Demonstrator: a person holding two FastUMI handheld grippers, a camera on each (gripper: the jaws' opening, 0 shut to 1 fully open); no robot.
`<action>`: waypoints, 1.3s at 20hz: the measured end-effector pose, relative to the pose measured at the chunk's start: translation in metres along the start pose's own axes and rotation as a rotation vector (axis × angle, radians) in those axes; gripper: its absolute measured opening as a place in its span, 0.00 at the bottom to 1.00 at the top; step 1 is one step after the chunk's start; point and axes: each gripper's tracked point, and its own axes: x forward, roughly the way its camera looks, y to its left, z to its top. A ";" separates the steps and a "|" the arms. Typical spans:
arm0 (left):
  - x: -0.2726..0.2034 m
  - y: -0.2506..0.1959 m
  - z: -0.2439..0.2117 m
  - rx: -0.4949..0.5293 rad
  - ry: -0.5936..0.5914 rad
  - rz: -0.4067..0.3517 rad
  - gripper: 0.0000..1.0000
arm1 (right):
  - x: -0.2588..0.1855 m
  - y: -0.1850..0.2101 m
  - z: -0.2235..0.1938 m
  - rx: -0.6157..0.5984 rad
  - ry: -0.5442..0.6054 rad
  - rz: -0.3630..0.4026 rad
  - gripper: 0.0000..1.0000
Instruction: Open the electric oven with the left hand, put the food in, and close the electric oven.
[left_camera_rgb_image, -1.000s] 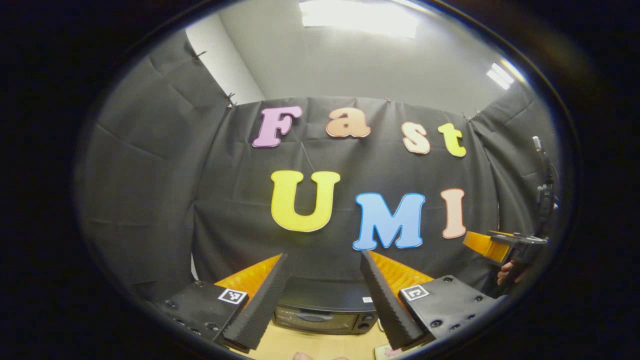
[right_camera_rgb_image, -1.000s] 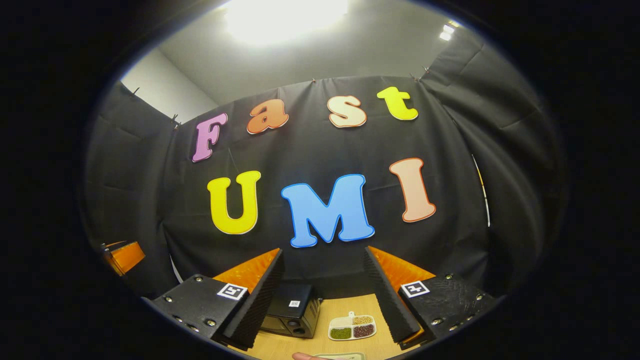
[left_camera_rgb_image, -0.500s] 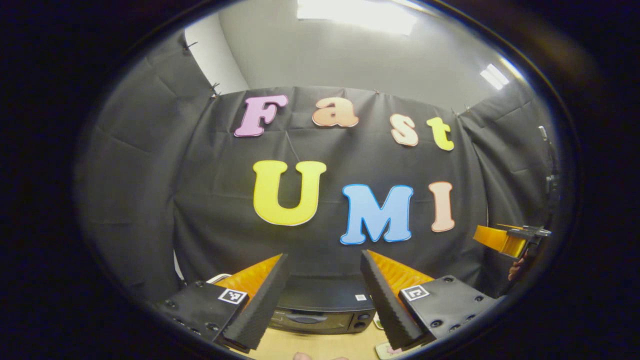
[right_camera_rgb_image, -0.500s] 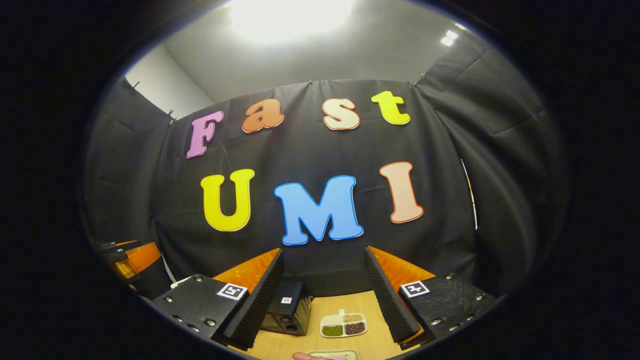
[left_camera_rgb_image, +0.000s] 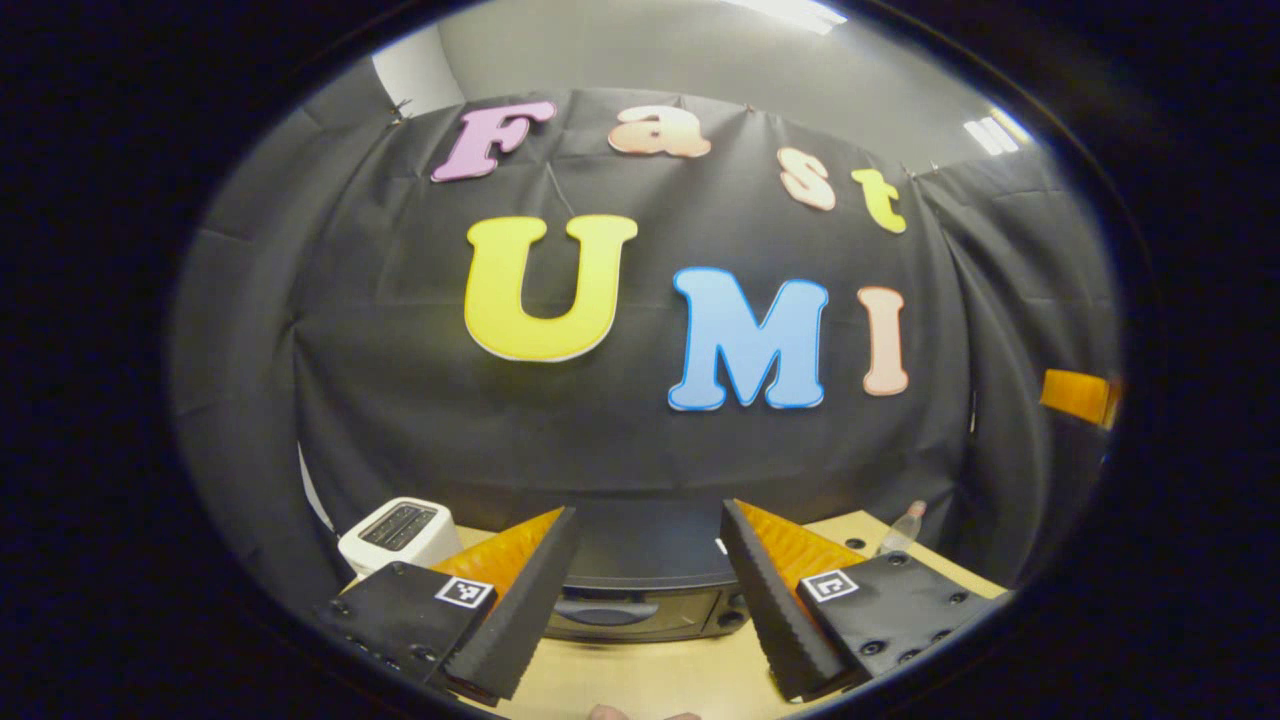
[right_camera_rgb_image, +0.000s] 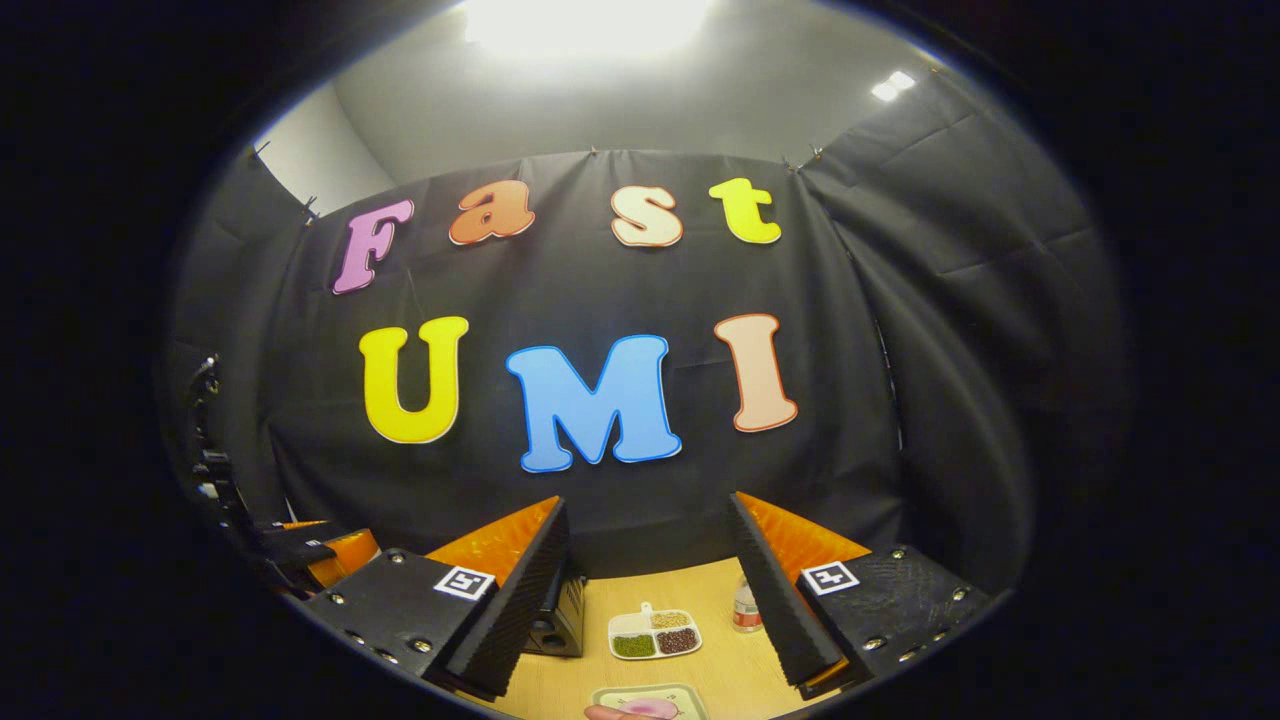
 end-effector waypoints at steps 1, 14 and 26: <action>0.016 0.005 -0.017 0.002 0.041 -0.007 0.96 | -0.002 -0.003 -0.004 -0.003 0.008 -0.022 0.96; 0.110 0.031 -0.155 0.053 0.289 0.040 1.00 | -0.017 -0.055 -0.029 -0.055 0.086 -0.210 0.96; 0.078 0.024 -0.169 0.074 0.284 0.013 0.97 | -0.021 -0.037 -0.014 -0.048 0.040 -0.147 0.96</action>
